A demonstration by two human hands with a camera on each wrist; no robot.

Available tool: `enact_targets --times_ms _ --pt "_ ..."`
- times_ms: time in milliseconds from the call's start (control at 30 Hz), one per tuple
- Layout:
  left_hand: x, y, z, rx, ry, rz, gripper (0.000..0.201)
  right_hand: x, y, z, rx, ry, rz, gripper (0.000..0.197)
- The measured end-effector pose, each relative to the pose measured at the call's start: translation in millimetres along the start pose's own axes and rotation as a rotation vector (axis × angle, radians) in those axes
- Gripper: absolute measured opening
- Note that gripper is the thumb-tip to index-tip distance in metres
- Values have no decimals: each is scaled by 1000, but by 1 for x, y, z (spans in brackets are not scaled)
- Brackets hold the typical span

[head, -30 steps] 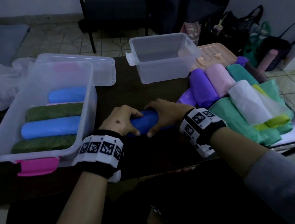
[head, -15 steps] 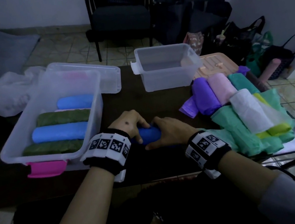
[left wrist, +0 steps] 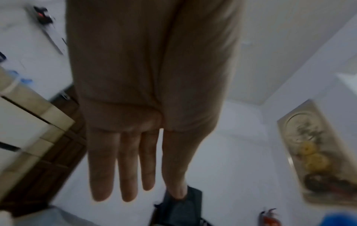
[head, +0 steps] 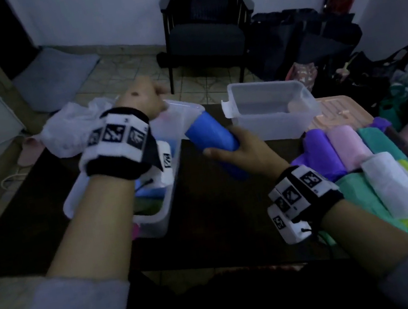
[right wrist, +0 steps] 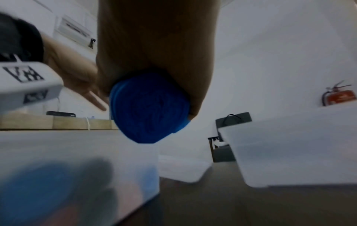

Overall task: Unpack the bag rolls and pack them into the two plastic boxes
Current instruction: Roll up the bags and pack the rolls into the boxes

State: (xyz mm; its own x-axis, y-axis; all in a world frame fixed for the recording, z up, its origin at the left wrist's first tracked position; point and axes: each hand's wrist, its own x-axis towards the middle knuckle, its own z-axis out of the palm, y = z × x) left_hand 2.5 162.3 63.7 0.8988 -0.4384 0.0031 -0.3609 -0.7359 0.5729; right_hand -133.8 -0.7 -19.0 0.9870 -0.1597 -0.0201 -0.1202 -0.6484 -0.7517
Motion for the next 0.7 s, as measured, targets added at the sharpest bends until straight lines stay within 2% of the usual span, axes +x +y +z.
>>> enact_targets --times_ms 67,133,233,400,600,700 --pt "12 -33 -21 145 21 -107 39 18 -22 6 0 57 -84 42" --pt "15 -65 -34 284 -30 -201 31 40 -45 16 -15 127 -168 47" --pt "18 -109 -39 419 -167 -287 45 75 -72 37 -69 152 -283 53" --pt "12 -129 -43 145 -297 -344 42 121 -89 66 -303 -20 -288 63" --pt "17 -143 -41 -25 -256 -365 38 143 -75 90 -679 -326 -139 68" --pt "16 -145 -43 -96 -250 -373 37 145 -77 94 -753 -443 -96 72"
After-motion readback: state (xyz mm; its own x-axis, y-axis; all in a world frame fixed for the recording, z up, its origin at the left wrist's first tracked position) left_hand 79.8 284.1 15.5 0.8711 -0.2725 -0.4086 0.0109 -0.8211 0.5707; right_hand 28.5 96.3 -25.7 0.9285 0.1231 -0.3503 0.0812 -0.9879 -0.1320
